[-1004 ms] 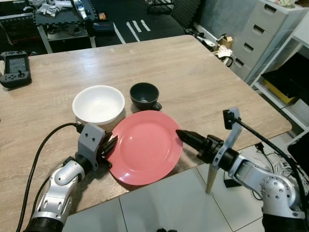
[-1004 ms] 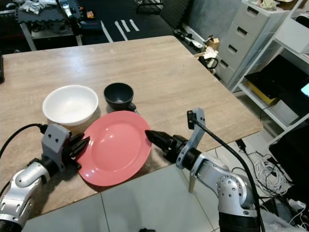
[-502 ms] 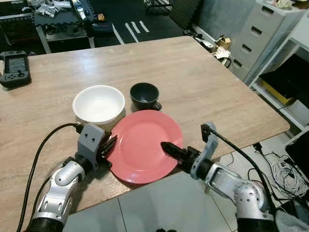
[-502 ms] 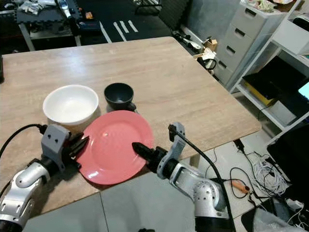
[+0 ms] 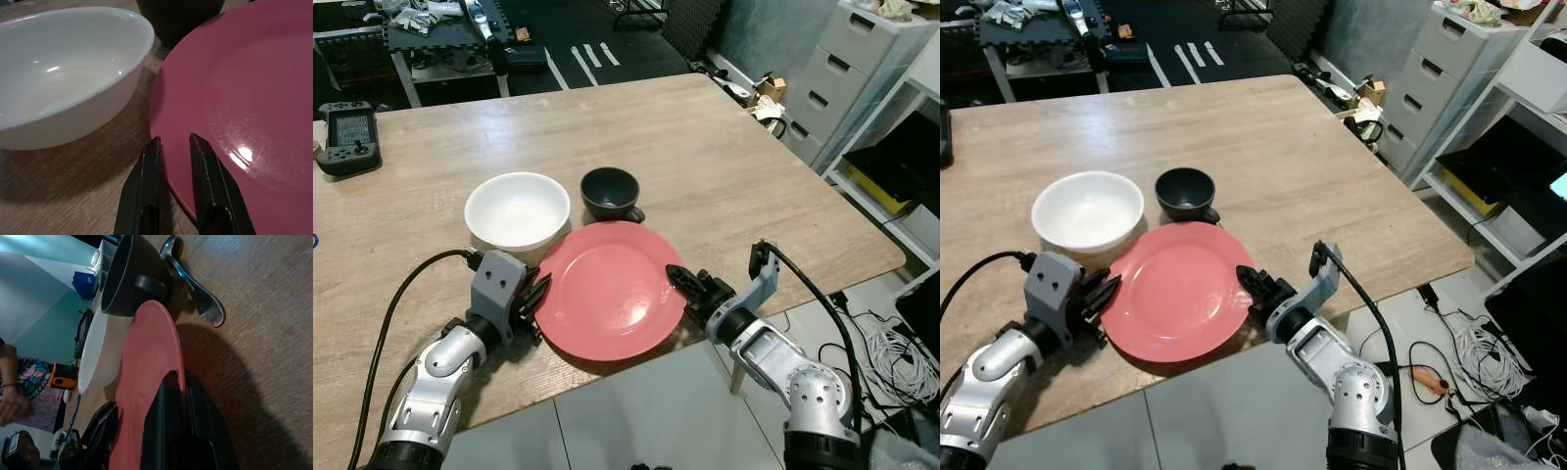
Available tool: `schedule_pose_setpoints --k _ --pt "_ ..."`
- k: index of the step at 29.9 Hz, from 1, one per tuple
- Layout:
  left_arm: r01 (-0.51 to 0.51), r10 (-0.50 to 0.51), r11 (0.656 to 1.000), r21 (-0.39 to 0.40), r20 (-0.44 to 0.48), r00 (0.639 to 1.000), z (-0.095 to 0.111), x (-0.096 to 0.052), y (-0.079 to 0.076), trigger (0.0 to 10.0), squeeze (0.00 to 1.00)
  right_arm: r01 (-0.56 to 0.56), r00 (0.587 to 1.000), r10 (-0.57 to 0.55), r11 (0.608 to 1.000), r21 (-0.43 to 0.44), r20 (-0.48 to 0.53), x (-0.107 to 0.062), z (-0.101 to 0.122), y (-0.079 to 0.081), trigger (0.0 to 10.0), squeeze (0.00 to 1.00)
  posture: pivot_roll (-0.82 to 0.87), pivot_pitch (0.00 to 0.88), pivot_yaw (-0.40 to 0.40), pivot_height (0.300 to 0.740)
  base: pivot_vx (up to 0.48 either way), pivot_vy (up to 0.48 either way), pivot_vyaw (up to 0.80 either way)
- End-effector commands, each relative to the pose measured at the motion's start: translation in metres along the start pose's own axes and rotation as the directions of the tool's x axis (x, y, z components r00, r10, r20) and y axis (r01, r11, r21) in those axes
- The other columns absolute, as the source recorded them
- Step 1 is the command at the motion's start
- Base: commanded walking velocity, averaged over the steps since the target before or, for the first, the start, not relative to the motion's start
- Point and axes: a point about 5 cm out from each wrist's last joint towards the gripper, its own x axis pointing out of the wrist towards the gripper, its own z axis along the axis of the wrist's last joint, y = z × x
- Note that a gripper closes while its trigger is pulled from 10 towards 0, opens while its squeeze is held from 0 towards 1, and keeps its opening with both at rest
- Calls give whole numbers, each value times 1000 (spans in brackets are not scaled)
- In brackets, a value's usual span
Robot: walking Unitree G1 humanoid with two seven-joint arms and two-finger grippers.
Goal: Setting the table
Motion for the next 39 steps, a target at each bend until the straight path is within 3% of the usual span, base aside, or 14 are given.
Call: schedule_pose_setpoints --k 1,9,13,14,16,17,19,20,21,23,30,33,35,39 --pt "6 -14 999 -41 -174 985 -37 -12 -9 10000 0 28 1000 -28 999 21 -4 -3 -2 -6 0 0 28 111 -20 740 0 0 0" --pt "-42 40 999 -14 -140 989 -28 -5 -3 10000 0 9 1000 -9 1000 29 -3 -1 -4 -1 0 0 30 109 -17 740 0 0 0" --pt "-102 101 995 -3 -15 995 9 5 4 10000 0 -28 999 31 997 -69 42 -4 4 6 39 0 26 107 -10 740 0 0 0" --pt "-106 107 994 -16 37 994 25 7 5 10000 0 -36 998 42 994 -106 53 -6 7 8 10000 0 28 106 -7 740 0 0 0" --pt "-99 104 994 -37 149 983 59 8 5 10000 0 -40 993 60 982 -186 102 -9 14 11 10000 0 29 102 -2 740 0 0 0" --pt "-99 104 994 -37 149 983 59 8 5 10000 0 -40 993 60 982 -186 102 -9 14 11 10000 0 29 102 -2 740 0 0 0" --pt "-75 87 995 -61 235 968 87 6 1 10000 0 -28 987 65 970 -241 146 -13 22 12 10000 0 32 100 4 740 0 0 0" --pt "-75 87 995 -61 235 968 87 6 1 10000 0 -28 987 65 970 -241 146 -13 22 12 10000 0 32 100 4 740 0 0 0" --pt "-35 57 996 -80 290 955 106 3 -6 10000 0 -10 984 62 956 -295 168 -19 30 12 10000 0 29 95 12 740 0 0 0" --pt "-1 26 997 -78 319 947 116 0 -14 10000 0 14 982 52 940 -340 183 -32 44 8 10000 0 22 93 16 740 0 0 0" --pt "-25 53 995 -101 289 956 115 3 -14 10000 0 -17 974 92 941 -337 206 -56 63 5 10000 0 10 90 17 740 0 0 0" --pt "-64 94 991 -115 276 957 118 3 -9 10000 0 -52 947 141 954 -294 289 -63 78 13 10000 0 6 89 18 740 0 0 0" --pt "-135 163 983 -123 260 952 119 6 0 10000 0 -95 889 175 975 -203 424 -65 98 21 10000 0 1 84 23 740 0 0 0" --pt "-162 184 981 -104 253 950 118 7 2 10000 0 -120 866 174 982 -143 468 -60 102 21 10000 0 4 79 30 740 0 0 0"
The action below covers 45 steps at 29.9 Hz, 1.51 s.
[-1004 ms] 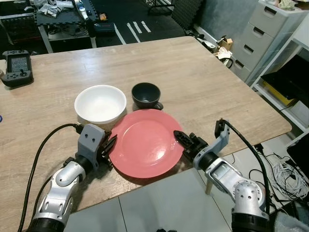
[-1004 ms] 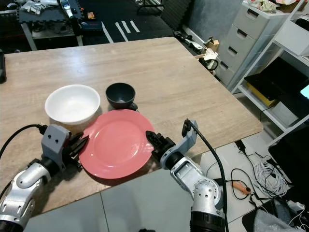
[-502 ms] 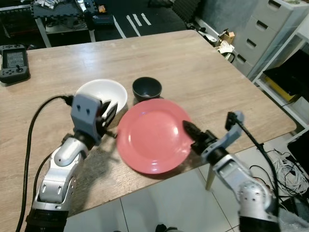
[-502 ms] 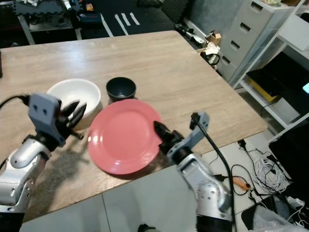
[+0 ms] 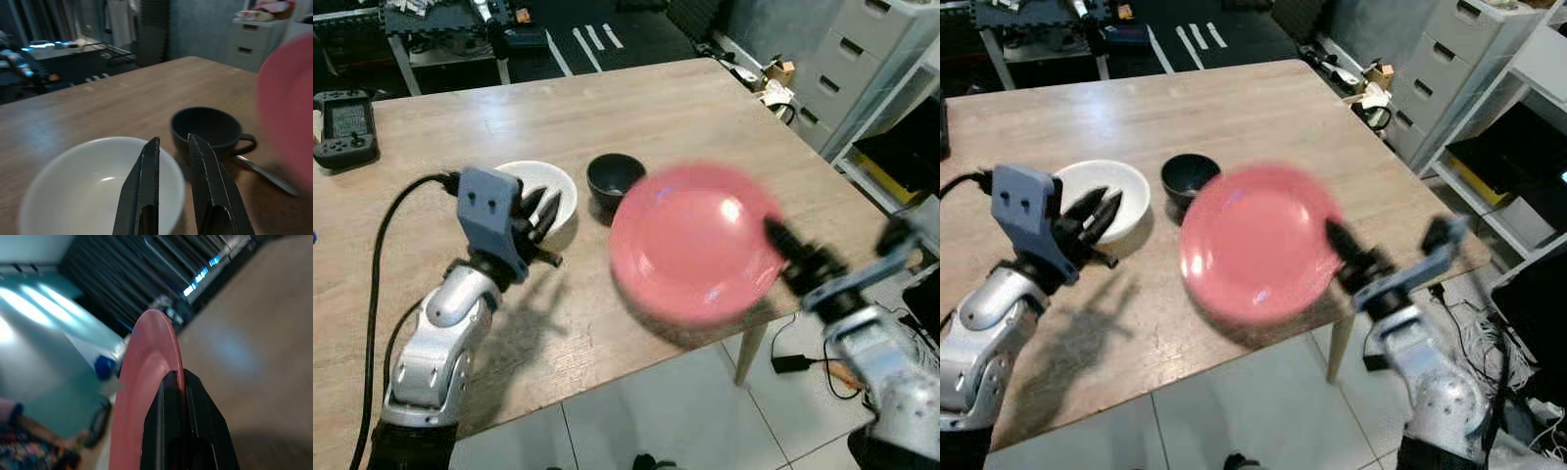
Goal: Setting the table
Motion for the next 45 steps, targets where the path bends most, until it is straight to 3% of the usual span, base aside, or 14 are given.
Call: schedule_pose_setpoints --k 1,7,10,14,18,25,28,32,35,42,45 --pt "-12 13 1000 26 -35 999 -8 -1 1 10000 0 47 999 -48 996 75 10 -3 -6 -10 10000 0 4 79 30 740 0 0 0" --pt "-63 63 998 23 -21 998 -4 1 5 10000 0 61 997 -66 991 118 38 0 -9 -10 10000 0 4 83 28 740 0 0 0" --pt "-114 115 993 34 -35 993 -6 -1 12 10000 0 134 985 -145 984 114 97 3 -7 -15 10000 0 5 84 29 740 0 0 0" --pt "-69 74 996 65 -77 994 -16 -9 2 10000 0 180 974 -188 981 67 128 7 -12 -11 10000 0 3 82 31 740 0 0 0" --pt "-22 25 999 31 -99 995 -22 -15 -19 10000 0 218 952 -226 974 63 204 17 -11 -5 10000 0 3 77 33 740 0 0 0" --pt "30 -25 999 46 -94 995 -22 -17 -32 10000 0 229 950 -226 973 10 215 22 -10 -3 10000 0 11 55 47 740 0 0 0" --pt "44 -38 997 67 -85 996 -20 -18 -31 10000 0 244 950 -239 970 0 203 19 -13 -7 10000 0 11 51 51 740 0 0 0" --pt "54 -48 992 117 -49 998 -3 -21 -14 10000 0 317 933 -303 947 -46 193 3 -11 -25 10000 0 23 45 74 740 0 0 0" --pt "67 -61 990 122 -53 997 0 -23 -10 10000 0 325 933 -307 943 -69 187 0 -6 -29 10000 0 23 44 79 740 0 0 0" --pt "52 -49 993 105 -30 998 7 -10 -8 10000 0 320 934 -287 937 -142 215 2 18 -34 10000 0 24 35 95 740 0 0 0" --pt "49 -46 994 101 -32 998 4 -6 -10 10000 0 314 935 -279 939 -143 220 5 19 -32 10000 0 13 31 99 740 0 0 0"
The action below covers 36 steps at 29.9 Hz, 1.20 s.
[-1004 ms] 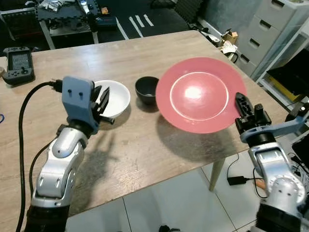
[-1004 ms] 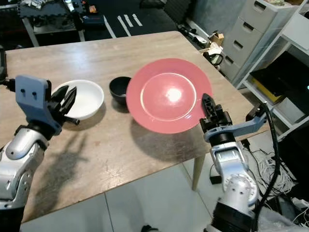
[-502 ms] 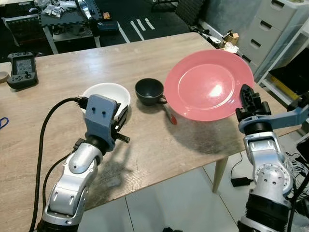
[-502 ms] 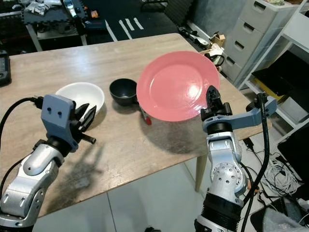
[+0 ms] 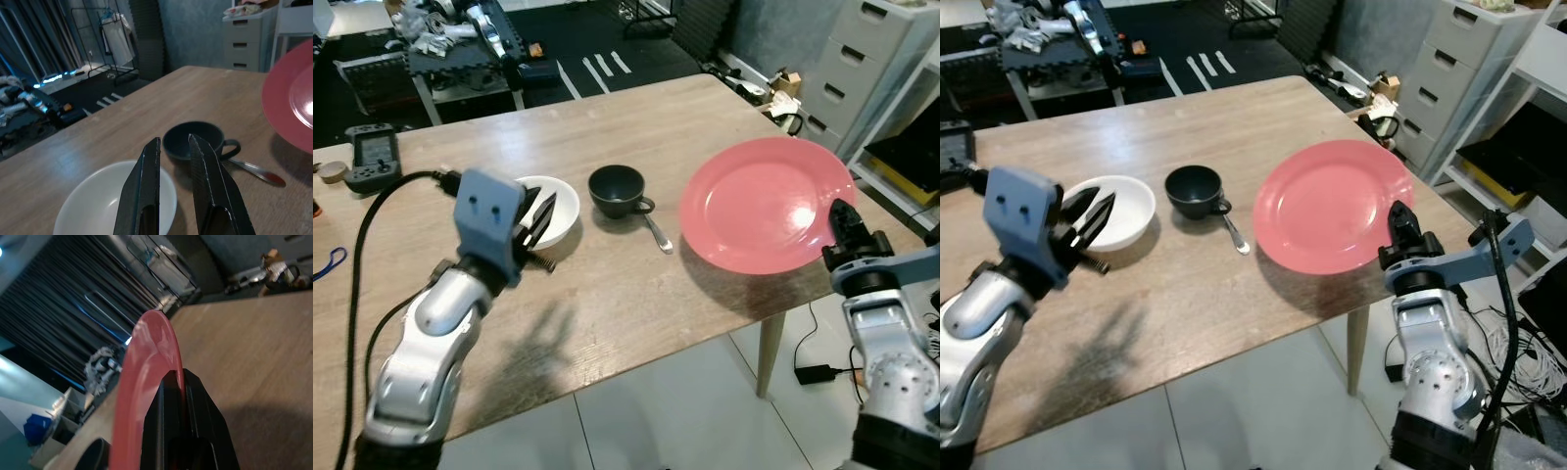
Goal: Setting the table
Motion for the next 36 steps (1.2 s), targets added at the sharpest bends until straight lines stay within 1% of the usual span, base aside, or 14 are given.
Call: schedule_pose_setpoints --k 1,2,4,5,10,13,18,24,28,36 --pt "-7 7 1000 -6 -39 999 -9 0 -2 10000 0 -1 1000 1 1000 -2 10 0 0 0 10000 0 13 31 99 740 0 0 0" --pt "-7 7 1000 -6 -39 999 -9 0 -2 10000 0 -1 1000 1 1000 -2 10 0 0 0 10000 0 13 31 99 740 0 0 0" --pt "-18 17 1000 -1 -57 998 -14 1 -3 10000 0 -20 1000 20 1000 12 2 1 -4 5 10000 0 14 29 90 740 0 0 0" --pt "-34 33 999 -5 -66 997 -15 1 -4 10000 0 -22 1000 22 1000 15 -7 2 -7 5 10000 0 27 31 88 740 0 0 0" --pt "-52 51 999 0 -79 996 -18 1 -3 10000 0 -17 1000 17 1000 19 -24 2 -15 5 10000 0 35 29 86 740 0 0 0" --pt "-61 61 998 8 -88 994 -22 0 -1 10000 0 -8 999 9 999 41 -40 2 -25 8 10000 0 23 32 72 740 0 0 0" --pt "-72 72 997 6 -82 994 -21 3 -2 10000 0 3 998 0 999 49 -55 1 -27 5 10000 0 32 36 72 740 0 0 0" --pt "-62 63 998 11 -84 995 -23 3 -4 10000 0 24 998 -20 997 70 -59 2 -30 5 10000 0 18 35 71 740 0 0 -757" --pt "-65 65 998 5 -76 995 -22 7 -4 10000 0 23 998 -19 998 60 -63 1 -31 6 10000 0 18 38 73 740 0 0 -800" --pt "-57 57 998 1 -76 995 -23 8 -7 10000 0 23 998 -20 998 56 -66 0 -32 7 10000 0 13 45 69 740 0 0 -800"
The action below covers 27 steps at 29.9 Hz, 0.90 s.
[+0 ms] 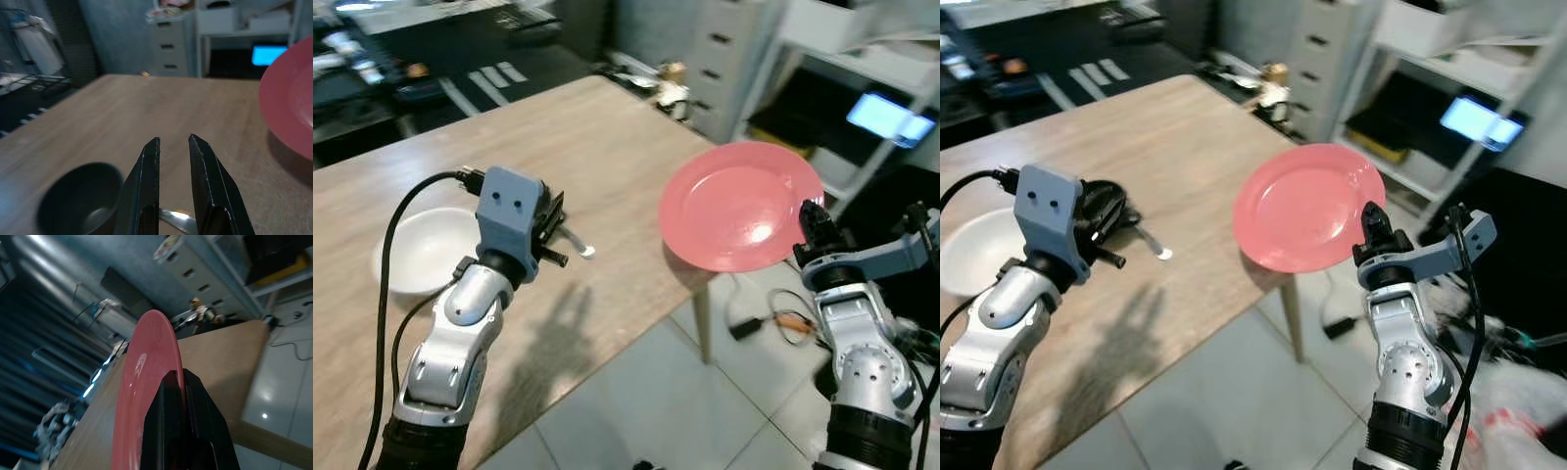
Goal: Setting the table
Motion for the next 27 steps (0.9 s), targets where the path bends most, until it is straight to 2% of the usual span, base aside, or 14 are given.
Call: schedule_pose_setpoints --k 1,27 --pt "5 -5 1000 -1 -9 1000 -3 0 -2 10000 0 10 1000 -10 1000 1 -2 -1 -1 -1 10000 0 13 45 69 740 0 0 -800" --pt "23 -23 1000 -3 1 1000 -5 3 -5 10000 0 -2 1000 2 1000 -3 -6 0 -2 2 10000 0 4 28 71 740 0 0 -800"
